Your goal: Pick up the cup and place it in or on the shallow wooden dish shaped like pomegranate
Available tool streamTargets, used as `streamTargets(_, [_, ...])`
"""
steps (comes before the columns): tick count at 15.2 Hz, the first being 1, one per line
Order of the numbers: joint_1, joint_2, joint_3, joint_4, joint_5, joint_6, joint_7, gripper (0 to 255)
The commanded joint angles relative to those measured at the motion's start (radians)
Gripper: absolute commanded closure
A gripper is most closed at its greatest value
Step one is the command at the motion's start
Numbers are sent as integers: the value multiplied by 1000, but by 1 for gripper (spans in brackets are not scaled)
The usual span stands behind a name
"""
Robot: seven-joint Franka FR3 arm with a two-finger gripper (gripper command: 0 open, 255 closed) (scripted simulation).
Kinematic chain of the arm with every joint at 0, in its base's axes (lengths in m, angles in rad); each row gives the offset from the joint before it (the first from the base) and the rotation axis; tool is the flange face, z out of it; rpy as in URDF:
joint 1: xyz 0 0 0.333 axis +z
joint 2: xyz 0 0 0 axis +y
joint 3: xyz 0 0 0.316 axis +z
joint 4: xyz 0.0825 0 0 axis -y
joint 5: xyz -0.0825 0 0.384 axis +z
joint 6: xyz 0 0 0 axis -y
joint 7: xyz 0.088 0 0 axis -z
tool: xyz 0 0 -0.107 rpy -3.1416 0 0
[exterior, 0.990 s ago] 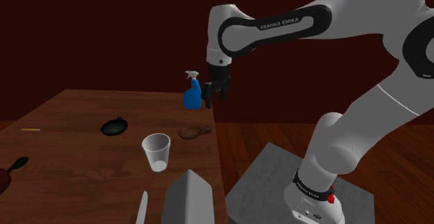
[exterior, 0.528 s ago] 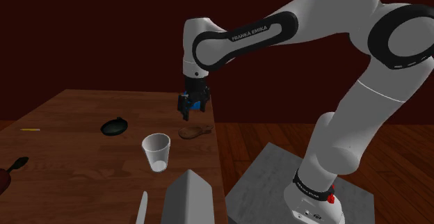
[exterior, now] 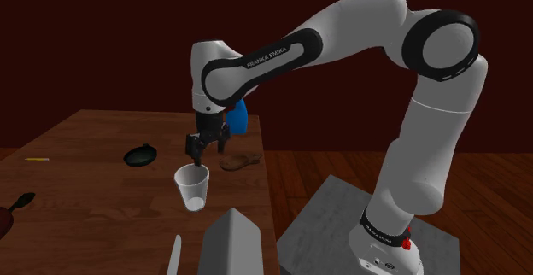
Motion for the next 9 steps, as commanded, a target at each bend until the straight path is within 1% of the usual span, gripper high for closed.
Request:
streamTargets(1, [13,62,11,51,-4,12,19,0])
streamTargets(9, [22,107,14,0,-11,107,24,0])
